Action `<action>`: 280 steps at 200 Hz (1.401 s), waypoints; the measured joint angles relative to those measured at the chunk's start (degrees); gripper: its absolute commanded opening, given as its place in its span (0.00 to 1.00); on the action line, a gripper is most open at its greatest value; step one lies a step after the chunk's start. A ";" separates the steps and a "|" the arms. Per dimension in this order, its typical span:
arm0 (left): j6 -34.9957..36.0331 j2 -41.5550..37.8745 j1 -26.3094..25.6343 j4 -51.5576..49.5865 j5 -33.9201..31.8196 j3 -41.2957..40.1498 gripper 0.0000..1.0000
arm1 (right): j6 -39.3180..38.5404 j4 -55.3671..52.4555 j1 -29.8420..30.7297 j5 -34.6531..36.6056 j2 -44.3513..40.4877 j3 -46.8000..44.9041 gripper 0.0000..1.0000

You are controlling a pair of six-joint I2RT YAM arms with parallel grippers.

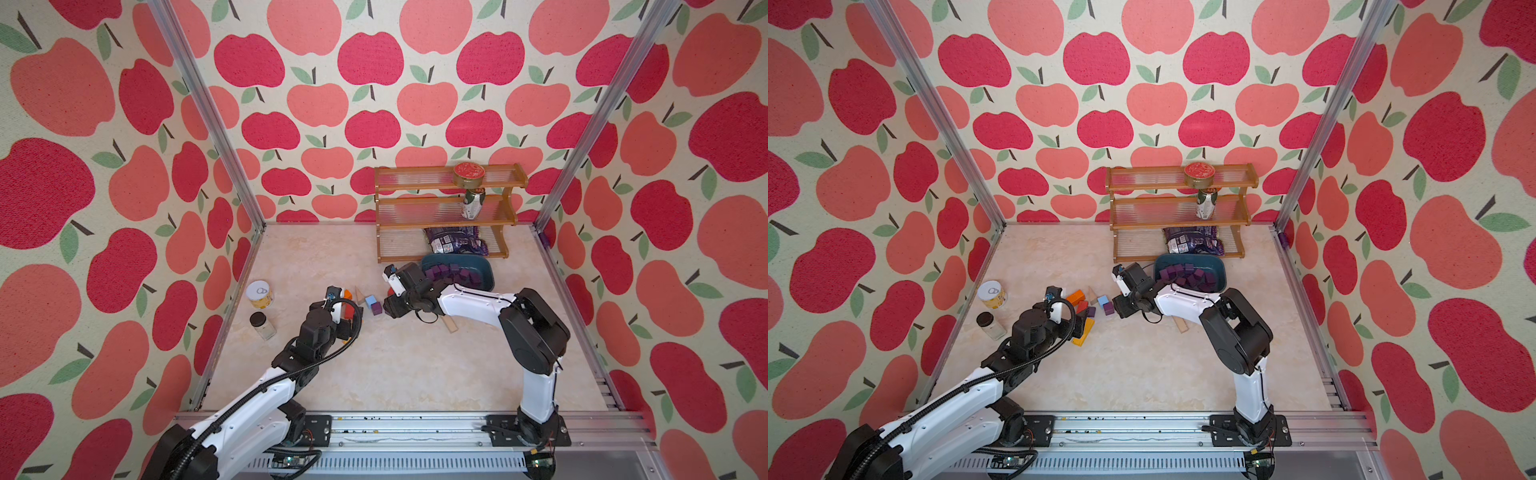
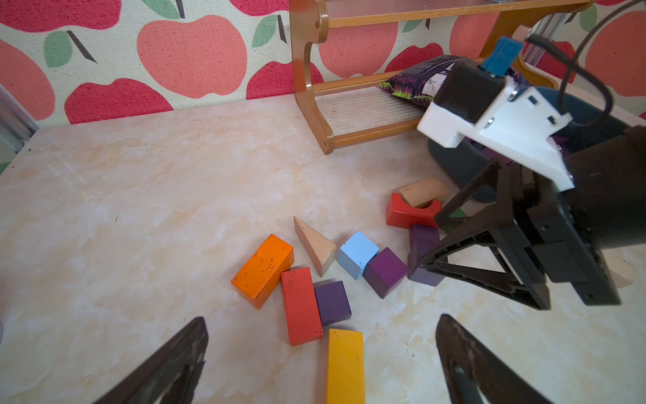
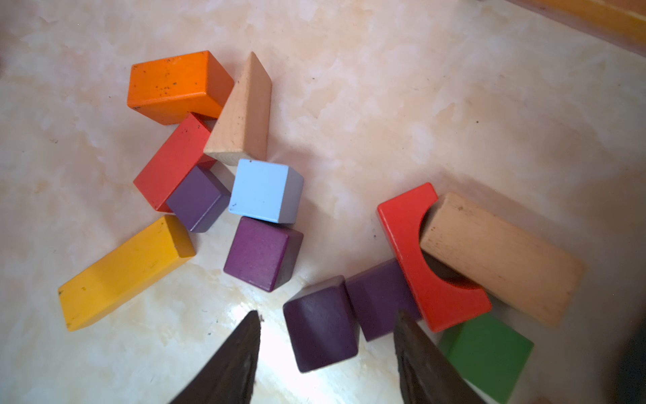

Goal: Pick purple bricks into the storage bin
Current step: Pick up the building block from the center of the board.

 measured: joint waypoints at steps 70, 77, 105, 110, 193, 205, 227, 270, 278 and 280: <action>-0.81 0.00 0.26 0.00 0.04 0.00 0.99 | -2.43 -3.15 1.49 2.67 2.40 2.93 0.59; -0.94 0.00 0.26 0.00 0.11 0.00 0.99 | -2.54 -3.41 1.55 2.84 2.64 3.21 0.59; -0.96 0.00 0.48 0.00 0.22 0.00 0.99 | -2.84 -4.39 1.79 3.61 3.56 4.13 0.54; -0.96 0.00 0.48 0.00 0.22 0.00 0.99 | -2.93 -4.66 1.86 3.67 3.74 4.28 0.53; -0.96 0.00 0.81 0.00 0.24 0.00 0.99 | -3.21 -5.81 1.86 4.74 4.52 5.03 0.50; -0.96 0.00 0.85 0.00 0.35 0.00 0.99 | -3.37 -6.10 1.86 4.76 5.03 5.81 0.50; -0.96 0.00 0.85 -0.02 0.42 0.00 1.00 | -3.37 -6.27 1.86 4.96 5.44 6.43 0.49; -0.96 0.00 0.85 0.00 0.42 0.00 0.99 | -3.39 -6.32 1.95 5.16 5.44 6.43 0.50; -0.96 0.00 0.85 -0.02 0.42 0.00 0.99 | -3.39 -6.34 2.03 5.27 5.44 6.43 0.50; -0.96 0.00 0.87 0.00 0.42 0.00 0.99 | -3.39 -6.34 2.03 5.31 5.44 6.43 0.50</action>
